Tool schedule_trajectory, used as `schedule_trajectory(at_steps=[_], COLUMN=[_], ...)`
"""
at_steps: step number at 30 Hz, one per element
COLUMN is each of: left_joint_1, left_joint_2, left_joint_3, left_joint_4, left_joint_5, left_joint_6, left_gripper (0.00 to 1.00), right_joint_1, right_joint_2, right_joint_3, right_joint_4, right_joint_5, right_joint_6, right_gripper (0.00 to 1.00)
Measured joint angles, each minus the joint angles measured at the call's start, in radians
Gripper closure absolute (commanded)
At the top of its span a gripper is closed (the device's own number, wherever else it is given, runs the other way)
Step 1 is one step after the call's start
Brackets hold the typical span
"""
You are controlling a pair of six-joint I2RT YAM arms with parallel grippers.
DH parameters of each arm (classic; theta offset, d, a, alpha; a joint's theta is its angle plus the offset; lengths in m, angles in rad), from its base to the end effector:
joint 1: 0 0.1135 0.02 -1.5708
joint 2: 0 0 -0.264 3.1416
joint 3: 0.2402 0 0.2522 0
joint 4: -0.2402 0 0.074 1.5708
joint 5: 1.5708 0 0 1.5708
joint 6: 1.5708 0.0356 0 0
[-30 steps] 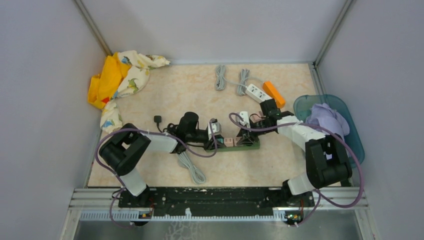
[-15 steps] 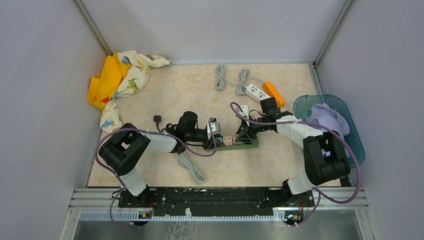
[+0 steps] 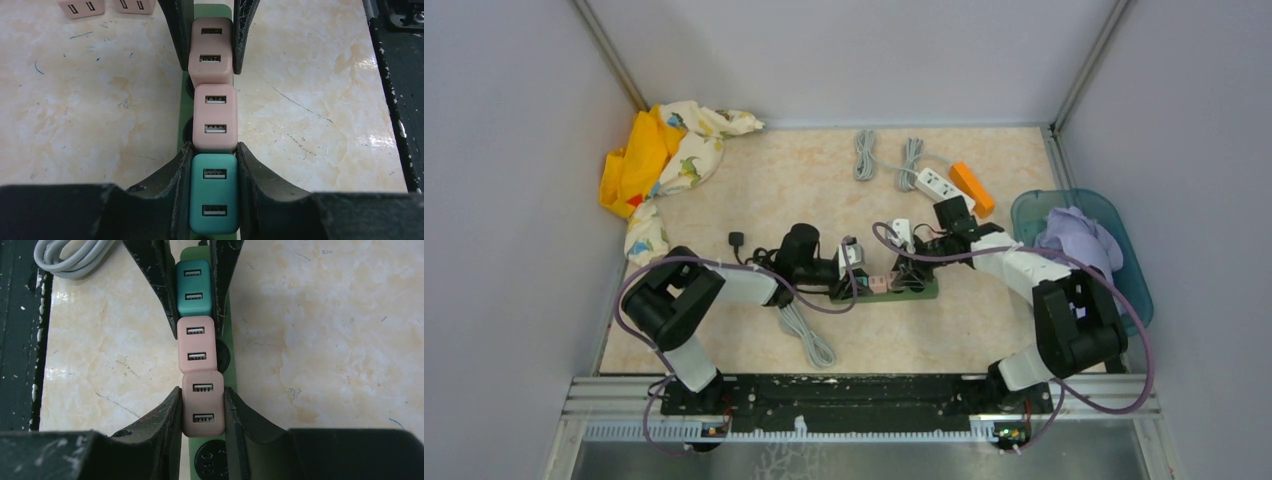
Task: Pull the plug off the socket
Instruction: Remove the plug from the socket.
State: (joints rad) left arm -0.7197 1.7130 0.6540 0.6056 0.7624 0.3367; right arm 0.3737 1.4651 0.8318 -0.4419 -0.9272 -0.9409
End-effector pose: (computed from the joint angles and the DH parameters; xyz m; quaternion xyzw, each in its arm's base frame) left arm 0.2240 -0.2290 0.1470 0.5670 0.5804 -0.4034 0.4230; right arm 0.2414 0.1252 0.1955 -0.6166 0.6195 0.3548 0.3319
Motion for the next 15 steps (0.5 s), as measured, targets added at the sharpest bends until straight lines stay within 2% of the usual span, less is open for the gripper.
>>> schedule_trajectory(at_steps=[15], left_joint_1=[0.0], left_joint_2=[0.0], left_joint_3=[-0.002], left_joint_4=[0.007], left_joint_5=[-0.011], left_joint_6=[-0.004], left_gripper=[0.99], right_joint_1=[-0.164], right_joint_2=[-0.068], right_joint_3=[0.074], right_joint_4=[-0.042], right_joint_5=[-0.062], right_joint_6=[0.066], right_gripper=[1.0])
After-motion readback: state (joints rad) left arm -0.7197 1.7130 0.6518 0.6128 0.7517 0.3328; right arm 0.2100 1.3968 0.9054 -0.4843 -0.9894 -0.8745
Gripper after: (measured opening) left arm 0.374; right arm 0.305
